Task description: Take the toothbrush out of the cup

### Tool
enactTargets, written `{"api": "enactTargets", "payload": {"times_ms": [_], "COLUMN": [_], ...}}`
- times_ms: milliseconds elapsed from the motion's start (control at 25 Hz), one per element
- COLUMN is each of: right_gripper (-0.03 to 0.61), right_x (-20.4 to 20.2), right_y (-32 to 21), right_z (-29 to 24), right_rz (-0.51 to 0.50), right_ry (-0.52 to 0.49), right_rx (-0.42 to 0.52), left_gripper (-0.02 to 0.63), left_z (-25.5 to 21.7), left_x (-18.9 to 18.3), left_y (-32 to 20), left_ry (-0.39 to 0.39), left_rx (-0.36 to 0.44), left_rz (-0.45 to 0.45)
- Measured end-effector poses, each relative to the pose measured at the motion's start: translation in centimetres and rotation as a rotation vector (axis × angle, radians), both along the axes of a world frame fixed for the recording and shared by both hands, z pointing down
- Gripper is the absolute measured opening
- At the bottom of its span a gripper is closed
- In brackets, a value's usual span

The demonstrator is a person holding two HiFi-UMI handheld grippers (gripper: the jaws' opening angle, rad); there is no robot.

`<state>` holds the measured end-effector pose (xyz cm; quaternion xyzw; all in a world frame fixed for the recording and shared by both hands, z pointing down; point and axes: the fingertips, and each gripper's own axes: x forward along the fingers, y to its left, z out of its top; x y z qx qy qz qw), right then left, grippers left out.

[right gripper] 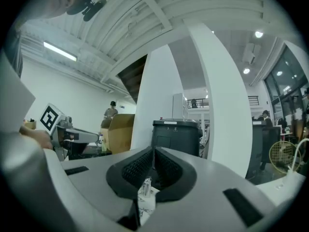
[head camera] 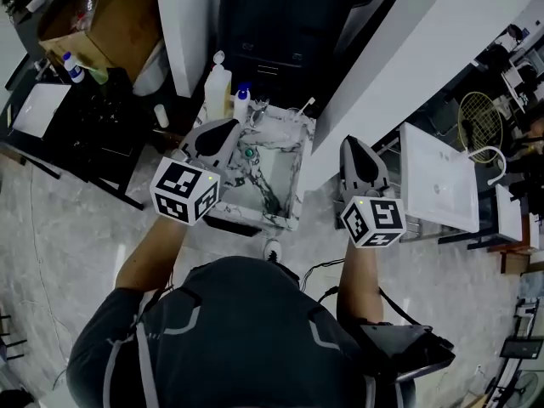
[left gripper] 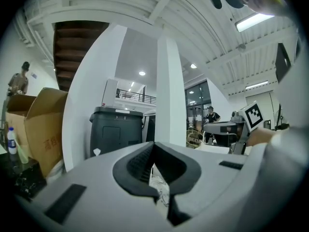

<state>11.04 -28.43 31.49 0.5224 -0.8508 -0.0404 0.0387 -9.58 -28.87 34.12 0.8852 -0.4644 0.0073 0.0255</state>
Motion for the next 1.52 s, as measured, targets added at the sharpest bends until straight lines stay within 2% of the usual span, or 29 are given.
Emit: {"api": "enactTargets", "payload": {"times_ms": [240,440,720,800,840,1240,1520], "right_gripper": [0.033,0.033,0.041,0.132,0.146,0.158,0.166], "right_x": [3.2,5.2,6.1,5.9,5.8,4.9,3.4], "right_y": [-6.1,-10.2,-15.1,-16.3,-16.8,-22.3,-25.2], "right_z": [0.4,1.3,4.2,5.7,6.5,15.4,23.0], "right_rz": [-0.08,-0.148,-0.227,-0.231,-0.232,-0.207,-0.25], "right_ry": [-0.008,-0.024,-0.039,-0.042,-0.044,-0.059,-0.057], "right_rx": [-0.024,-0.052,-0.102,-0.141,-0.16,-0.283,-0.398], "left_gripper": [0.009,0.009,0.009,0.009,0.009,0.009,0.009], "left_z": [0.2,0.5,2.4,3.3,3.8,9.2,12.7], "left_x": [2.8,5.3,6.9,6.9,7.0,6.2,5.6], "left_y": [-4.5,-7.0,-9.3,-9.7,-9.8,-11.2,-10.6], "left_ry": [-0.024,-0.033,-0.056,-0.05,-0.044,-0.035,-0.021], "left_rx": [-0.024,-0.034,-0.045,-0.068,-0.082,-0.178,-0.252], "left_rz": [-0.102,-0.148,-0.217,-0.22,-0.219,-0.212,-0.27]}}
